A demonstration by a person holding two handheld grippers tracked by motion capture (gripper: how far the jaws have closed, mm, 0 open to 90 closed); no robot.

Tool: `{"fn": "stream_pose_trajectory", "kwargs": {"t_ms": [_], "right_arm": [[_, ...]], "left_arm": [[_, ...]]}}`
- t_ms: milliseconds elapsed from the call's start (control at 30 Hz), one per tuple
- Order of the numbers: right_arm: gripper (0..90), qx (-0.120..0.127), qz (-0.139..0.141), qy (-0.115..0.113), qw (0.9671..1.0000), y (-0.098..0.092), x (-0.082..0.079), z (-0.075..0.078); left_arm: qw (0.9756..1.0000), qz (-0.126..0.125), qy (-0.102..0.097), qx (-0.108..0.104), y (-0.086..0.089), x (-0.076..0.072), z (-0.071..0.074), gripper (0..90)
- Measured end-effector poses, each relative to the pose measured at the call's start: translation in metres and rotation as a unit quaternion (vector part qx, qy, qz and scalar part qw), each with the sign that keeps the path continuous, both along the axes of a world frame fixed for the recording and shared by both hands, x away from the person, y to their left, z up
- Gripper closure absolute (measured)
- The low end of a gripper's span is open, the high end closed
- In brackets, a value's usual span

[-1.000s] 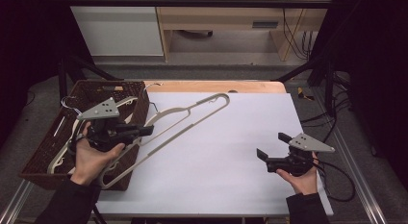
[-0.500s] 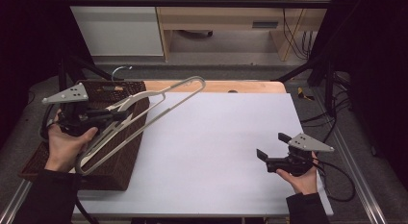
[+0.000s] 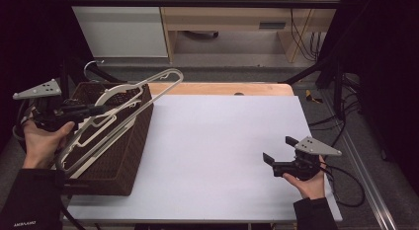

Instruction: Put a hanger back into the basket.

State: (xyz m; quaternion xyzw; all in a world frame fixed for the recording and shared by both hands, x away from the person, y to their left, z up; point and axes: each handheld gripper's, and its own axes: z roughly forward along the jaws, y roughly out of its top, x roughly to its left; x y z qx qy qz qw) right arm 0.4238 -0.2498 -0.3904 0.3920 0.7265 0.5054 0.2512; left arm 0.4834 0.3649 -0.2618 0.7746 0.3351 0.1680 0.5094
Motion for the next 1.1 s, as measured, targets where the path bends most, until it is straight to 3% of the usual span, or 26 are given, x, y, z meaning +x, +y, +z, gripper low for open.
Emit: {"fn": "stream_pose_trajectory", "kwargs": {"t_ms": [300, 700, 900, 1100], "right_arm": [[2.5, -0.002, -0.004, -0.001, 1.0000, -0.001, 0.000, 0.000], [2.3, -0.009, -0.007, 0.001, 0.9999, 0.000, 0.001, -0.001], [2.3, -0.009, -0.008, 0.002, 0.9999, 0.000, 0.001, -0.001], [2.5, -0.008, -0.007, 0.003, 0.9999, 0.000, 0.001, -0.001]], "left_arm": [[0.9995, 0.027, 0.018, 0.004, 0.032, 0.013, -0.016, 86.1], [0.9978, 0.054, 0.037, 0.011, 0.062, 0.018, -0.035, 86.1], [0.9957, 0.075, 0.054, 0.010, 0.077, 0.019, -0.042, 86.1], [0.9949, 0.086, 0.053, 0.002, 0.087, 0.018, -0.047, 86.1]]}}
